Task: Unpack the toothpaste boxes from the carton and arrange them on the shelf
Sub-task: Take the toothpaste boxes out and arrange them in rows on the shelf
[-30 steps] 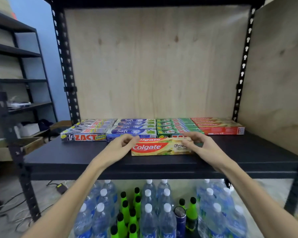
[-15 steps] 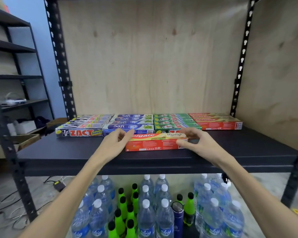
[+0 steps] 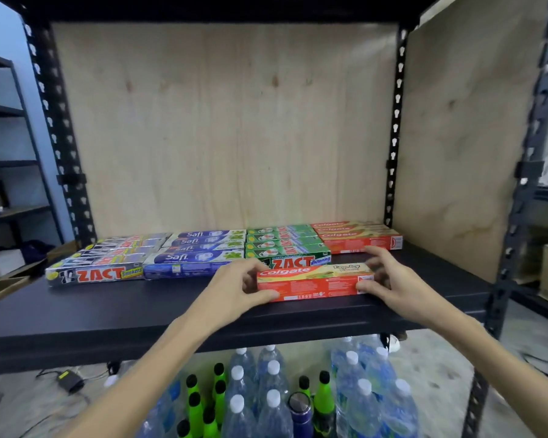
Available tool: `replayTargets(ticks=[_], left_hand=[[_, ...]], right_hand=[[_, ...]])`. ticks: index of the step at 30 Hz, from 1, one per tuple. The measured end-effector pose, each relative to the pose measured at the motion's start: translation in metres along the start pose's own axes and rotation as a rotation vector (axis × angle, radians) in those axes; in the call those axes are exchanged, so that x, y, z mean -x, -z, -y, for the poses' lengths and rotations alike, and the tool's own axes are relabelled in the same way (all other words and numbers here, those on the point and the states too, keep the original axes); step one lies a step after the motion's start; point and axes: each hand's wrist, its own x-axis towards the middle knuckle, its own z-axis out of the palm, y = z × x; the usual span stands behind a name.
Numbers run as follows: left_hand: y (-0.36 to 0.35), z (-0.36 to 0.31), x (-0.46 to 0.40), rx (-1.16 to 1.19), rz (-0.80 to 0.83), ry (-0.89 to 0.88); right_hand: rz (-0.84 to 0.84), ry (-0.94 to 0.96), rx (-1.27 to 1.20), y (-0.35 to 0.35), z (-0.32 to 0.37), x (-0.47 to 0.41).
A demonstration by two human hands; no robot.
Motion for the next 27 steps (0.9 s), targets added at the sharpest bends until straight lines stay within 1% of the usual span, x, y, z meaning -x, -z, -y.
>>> replayTargets(ticks=[4, 7, 10, 13, 16, 23, 27], left_hand=[[-0.042, -0.034, -0.027, -0.108, 0.036, -0.123], [-0.063, -0.051, -0.044, -0.180, -0.001, -0.152], [-0.074, -0.058, -0.060, -0.253, -0.027, -0.141], [-0.084, -0.063, -0.068, -0.315, -0.054, -0.149], [-0.094, -0.062, -0.069, -0.322, -0.110, -0.154], [-0.104, -0.066, -0.089, -0.395, -0.113, -0.166], [-0.111, -0.069, -0.103, -0.370, -0.132, -0.104]], right_hand=[[-0.066, -0.048, 0.061, 0.039, -0.035, 0.014], [-0.079, -0.077, 0.089, 0.056, -0.048, 0.016], [-0.065, -0.060, 0.151, 0.064, -0.057, 0.012], [-0.058, -0.085, 0.149, 0.070, -0.059, 0.007], [-0.059, -0.099, 0.141, 0.071, -0.064, 0.001], [-0.073, -0.096, 0.108, 0.078, -0.074, -0.016], [-0.084, -0.117, 0.051, 0.075, -0.083, -0.023]])
